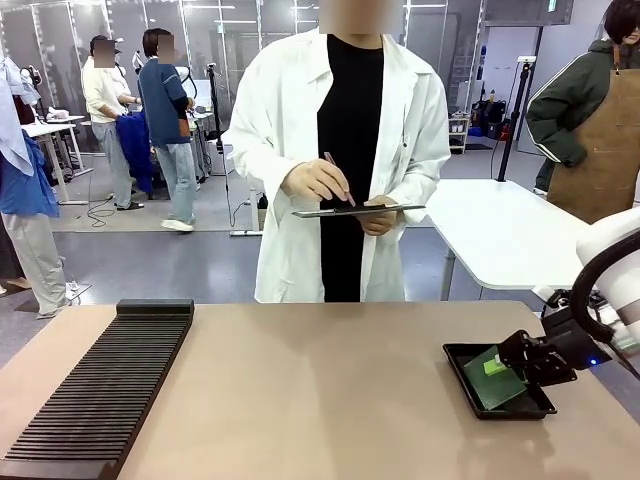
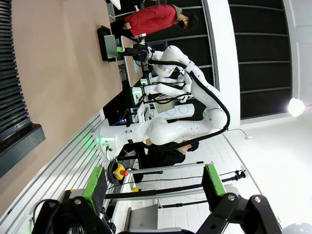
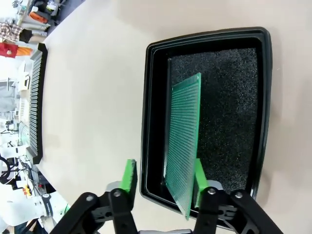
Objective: Inspect the PCB.
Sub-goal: Place the Blank PCB in the ESD tray.
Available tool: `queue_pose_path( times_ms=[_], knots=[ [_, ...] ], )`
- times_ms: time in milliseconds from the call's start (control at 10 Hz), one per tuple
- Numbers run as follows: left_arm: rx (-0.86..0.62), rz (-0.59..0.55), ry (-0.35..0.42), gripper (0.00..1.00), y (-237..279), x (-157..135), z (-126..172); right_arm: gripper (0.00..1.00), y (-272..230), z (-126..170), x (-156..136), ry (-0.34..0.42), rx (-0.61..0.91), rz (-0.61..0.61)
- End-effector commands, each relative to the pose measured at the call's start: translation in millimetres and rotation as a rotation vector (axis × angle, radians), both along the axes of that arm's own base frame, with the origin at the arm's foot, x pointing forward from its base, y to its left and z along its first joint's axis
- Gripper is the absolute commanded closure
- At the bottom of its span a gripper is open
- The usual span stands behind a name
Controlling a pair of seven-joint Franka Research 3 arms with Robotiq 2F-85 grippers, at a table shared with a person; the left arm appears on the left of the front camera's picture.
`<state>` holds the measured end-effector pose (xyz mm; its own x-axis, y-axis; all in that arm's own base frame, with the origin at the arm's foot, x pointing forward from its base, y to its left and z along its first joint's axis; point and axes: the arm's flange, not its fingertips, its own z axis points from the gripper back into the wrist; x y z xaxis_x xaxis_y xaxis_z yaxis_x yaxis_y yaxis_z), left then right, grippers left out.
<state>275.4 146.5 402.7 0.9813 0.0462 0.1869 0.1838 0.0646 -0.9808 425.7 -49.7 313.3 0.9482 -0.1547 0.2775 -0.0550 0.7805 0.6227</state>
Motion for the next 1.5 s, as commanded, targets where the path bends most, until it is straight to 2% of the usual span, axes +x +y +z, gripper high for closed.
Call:
queue_pose_path(
  times_ms=[0, 300, 500, 600, 1400],
  knots=[
    [0.013, 0.0, -0.005, 0.0, 0.6, -1.9, 2.7, 0.0, 4.2, 5.3, -9.2, -0.053, -0.055, 0.003],
    [0.013, 0.0, -0.005, 0.0, 0.6, -1.9, 2.7, 0.0, -0.8, 20.9, -12.6, -0.096, -0.106, -0.01],
    [0.013, 0.0, -0.005, 0.0, 0.6, -1.9, 2.7, 0.0, -3.4, 32.4, -12.3, -0.113, -0.087, -0.025],
    [0.013, 0.0, -0.005, 0.0, 0.6, -1.9, 2.7, 0.0, -2.6, 30.7, -11.0, -0.086, -0.081, -0.038],
    [0.013, 0.0, -0.005, 0.0, 0.6, -1.9, 2.7, 0.0, -6.6, 31.9, -7.4, -0.099, -0.079, -0.02]
  ],
)
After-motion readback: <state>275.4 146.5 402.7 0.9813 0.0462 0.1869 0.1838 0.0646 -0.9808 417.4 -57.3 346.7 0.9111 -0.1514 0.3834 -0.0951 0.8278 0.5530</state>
